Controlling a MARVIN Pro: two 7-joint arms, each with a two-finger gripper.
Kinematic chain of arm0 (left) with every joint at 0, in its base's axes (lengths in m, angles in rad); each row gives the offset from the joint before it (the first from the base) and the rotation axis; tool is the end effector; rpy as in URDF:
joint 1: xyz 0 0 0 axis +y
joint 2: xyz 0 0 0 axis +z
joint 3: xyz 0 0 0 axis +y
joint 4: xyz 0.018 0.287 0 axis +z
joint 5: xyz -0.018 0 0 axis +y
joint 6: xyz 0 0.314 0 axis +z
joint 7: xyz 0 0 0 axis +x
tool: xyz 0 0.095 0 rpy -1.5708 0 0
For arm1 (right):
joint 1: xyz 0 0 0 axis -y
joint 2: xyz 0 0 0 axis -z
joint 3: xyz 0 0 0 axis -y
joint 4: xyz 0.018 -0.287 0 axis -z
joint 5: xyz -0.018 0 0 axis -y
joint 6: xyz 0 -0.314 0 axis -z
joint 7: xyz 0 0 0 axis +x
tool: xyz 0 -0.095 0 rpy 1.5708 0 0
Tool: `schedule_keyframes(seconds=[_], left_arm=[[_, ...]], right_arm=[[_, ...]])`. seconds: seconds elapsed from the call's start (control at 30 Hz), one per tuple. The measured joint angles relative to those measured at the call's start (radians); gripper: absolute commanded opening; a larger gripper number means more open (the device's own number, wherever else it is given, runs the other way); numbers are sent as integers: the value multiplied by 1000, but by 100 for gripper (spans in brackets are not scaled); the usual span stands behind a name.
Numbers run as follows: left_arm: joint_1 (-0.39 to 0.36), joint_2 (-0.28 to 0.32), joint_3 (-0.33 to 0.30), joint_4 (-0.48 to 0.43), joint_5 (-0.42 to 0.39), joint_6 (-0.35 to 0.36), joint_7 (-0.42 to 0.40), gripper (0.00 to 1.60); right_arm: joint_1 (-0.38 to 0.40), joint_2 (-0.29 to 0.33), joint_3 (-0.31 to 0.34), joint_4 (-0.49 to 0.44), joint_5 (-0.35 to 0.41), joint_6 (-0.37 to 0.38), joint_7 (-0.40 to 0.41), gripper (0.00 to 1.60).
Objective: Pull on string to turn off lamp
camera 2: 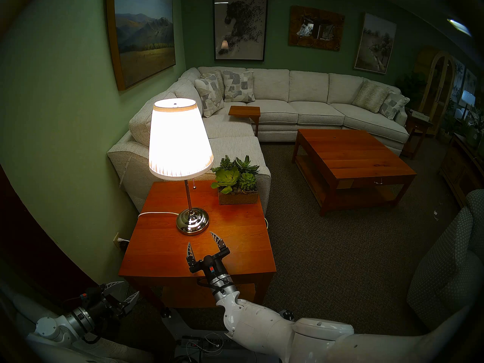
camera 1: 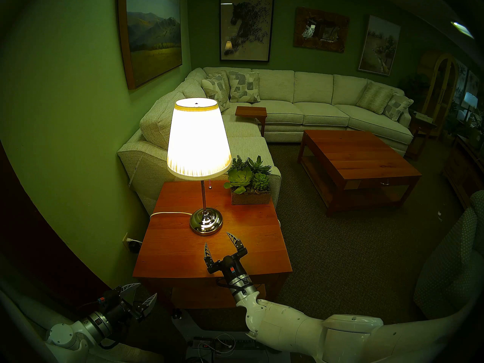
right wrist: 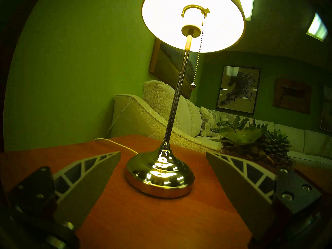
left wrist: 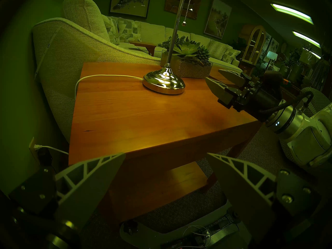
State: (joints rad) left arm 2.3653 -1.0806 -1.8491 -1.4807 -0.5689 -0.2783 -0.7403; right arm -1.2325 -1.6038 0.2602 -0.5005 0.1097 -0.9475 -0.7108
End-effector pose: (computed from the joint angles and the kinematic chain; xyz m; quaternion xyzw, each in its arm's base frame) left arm 0.1196 0.1961 -0.4395 0.8272 -0.1163 0.5175 0.1852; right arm 0.3063 0.2124 -0.5036 -0.6019 -0.2167 -0.7578 0.1284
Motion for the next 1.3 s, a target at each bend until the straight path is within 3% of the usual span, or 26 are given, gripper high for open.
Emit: schedule_keyframes(seconds=[0.53, 1.3], left_arm=[[0, 0, 1, 2, 0, 0, 0, 160], [-1, 0, 1, 1, 0, 0, 0, 160]], right_arm=[[118, -43, 61, -33, -42, 1, -86, 160], [224, -169, 98, 162, -70, 9, -156, 160]])
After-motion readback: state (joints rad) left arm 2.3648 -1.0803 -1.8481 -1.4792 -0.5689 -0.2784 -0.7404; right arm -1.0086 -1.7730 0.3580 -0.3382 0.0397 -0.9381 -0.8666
